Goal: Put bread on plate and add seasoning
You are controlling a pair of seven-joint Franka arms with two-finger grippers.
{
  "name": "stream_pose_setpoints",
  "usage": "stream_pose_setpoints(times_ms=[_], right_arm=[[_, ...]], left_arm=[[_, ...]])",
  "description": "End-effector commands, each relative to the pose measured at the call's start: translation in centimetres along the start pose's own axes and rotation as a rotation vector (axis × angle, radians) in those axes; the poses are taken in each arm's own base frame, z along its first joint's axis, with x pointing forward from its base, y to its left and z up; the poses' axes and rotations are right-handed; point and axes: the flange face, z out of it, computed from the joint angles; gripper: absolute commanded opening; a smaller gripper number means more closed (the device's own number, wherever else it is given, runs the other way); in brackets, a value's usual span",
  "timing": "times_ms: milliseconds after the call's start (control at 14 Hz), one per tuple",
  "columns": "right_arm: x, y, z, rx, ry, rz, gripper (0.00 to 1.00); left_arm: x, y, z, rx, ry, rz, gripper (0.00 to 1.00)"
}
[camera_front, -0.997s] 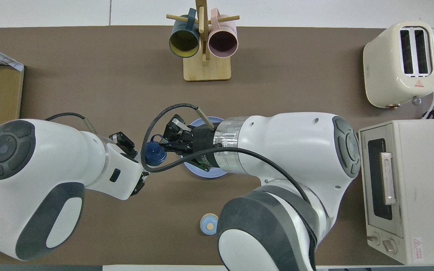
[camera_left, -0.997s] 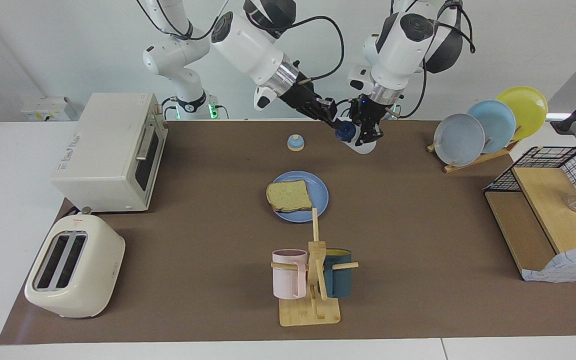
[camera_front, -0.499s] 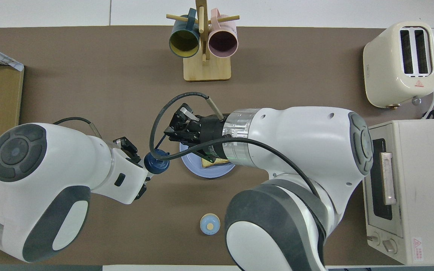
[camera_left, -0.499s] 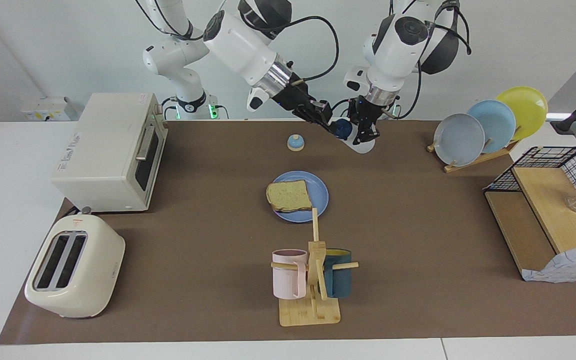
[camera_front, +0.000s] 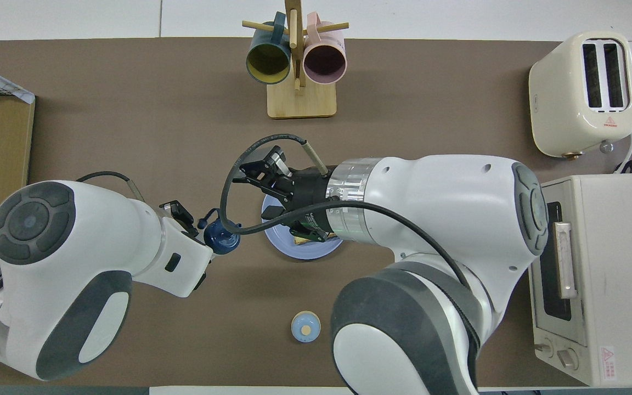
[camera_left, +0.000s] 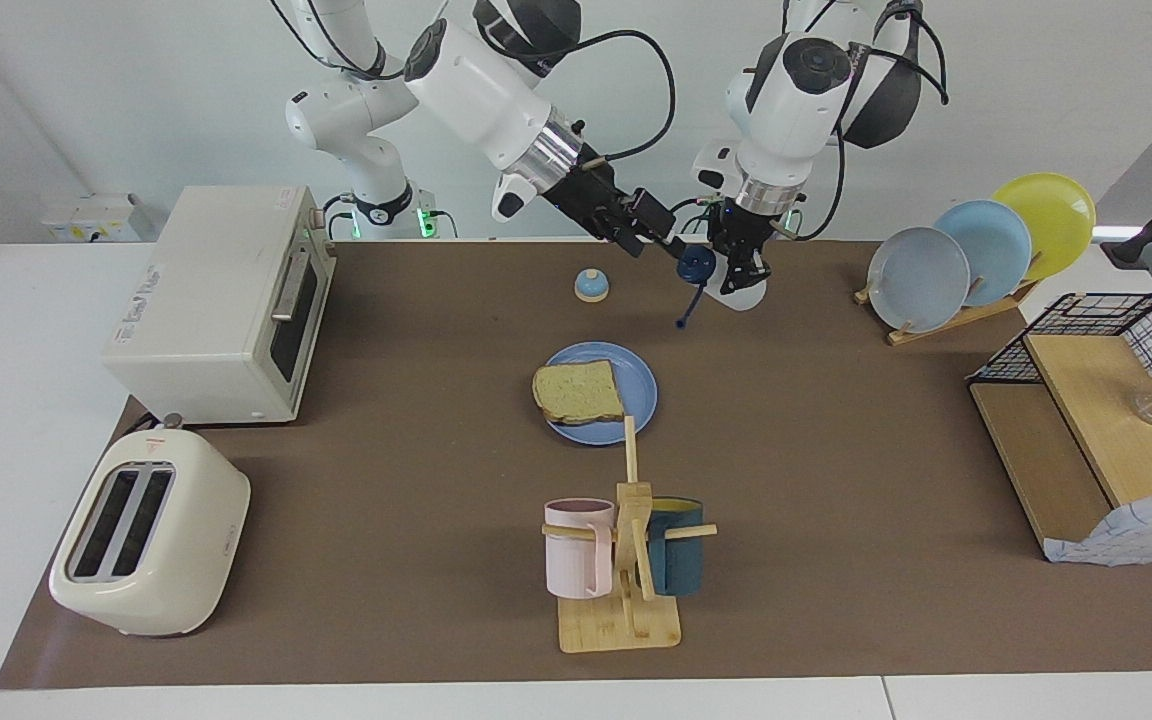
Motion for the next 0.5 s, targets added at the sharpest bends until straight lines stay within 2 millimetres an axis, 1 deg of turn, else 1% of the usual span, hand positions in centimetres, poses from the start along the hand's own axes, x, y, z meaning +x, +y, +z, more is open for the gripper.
stream_pose_setpoints(times_ms=[0,71,142,214,285,356,427], right_arm=[[1.6,0.7,-2.1,-0.062,0.094,-0.179,1.00],[3.0,0.9,-3.7,-0.088,0.134,-0.232,1.00],[4.4,1.4,-5.0,-0.126,0.130,-0.240,1.00],[6.2,2.2,-6.2,-0.164,0.117,-0.270,1.00],[7.6,3.3,-7.9,-0.228,0.108,-0.392,1.00],[9.2,3.6,-10.2,-0.309,0.128,-0.504,1.00],[10.2,3.2,-13.1,-0.380,0.164,-0.544,1.00]], left_arm=[[0.5,0.2,-0.9,0.083,-0.081,0.010,0.00],[0.8,0.2,-0.9,0.112,-0.124,0.012,0.00],[0.6,0.0,-0.9,0.142,-0.162,0.018,0.00],[1.5,0.2,-0.2,0.160,-0.204,0.036,0.00],[2.5,0.0,0.1,0.181,-0.255,0.029,0.00],[3.7,-0.1,0.8,0.194,-0.308,0.035,0.00],[5.0,0.0,1.2,0.203,-0.351,0.037,0.00]])
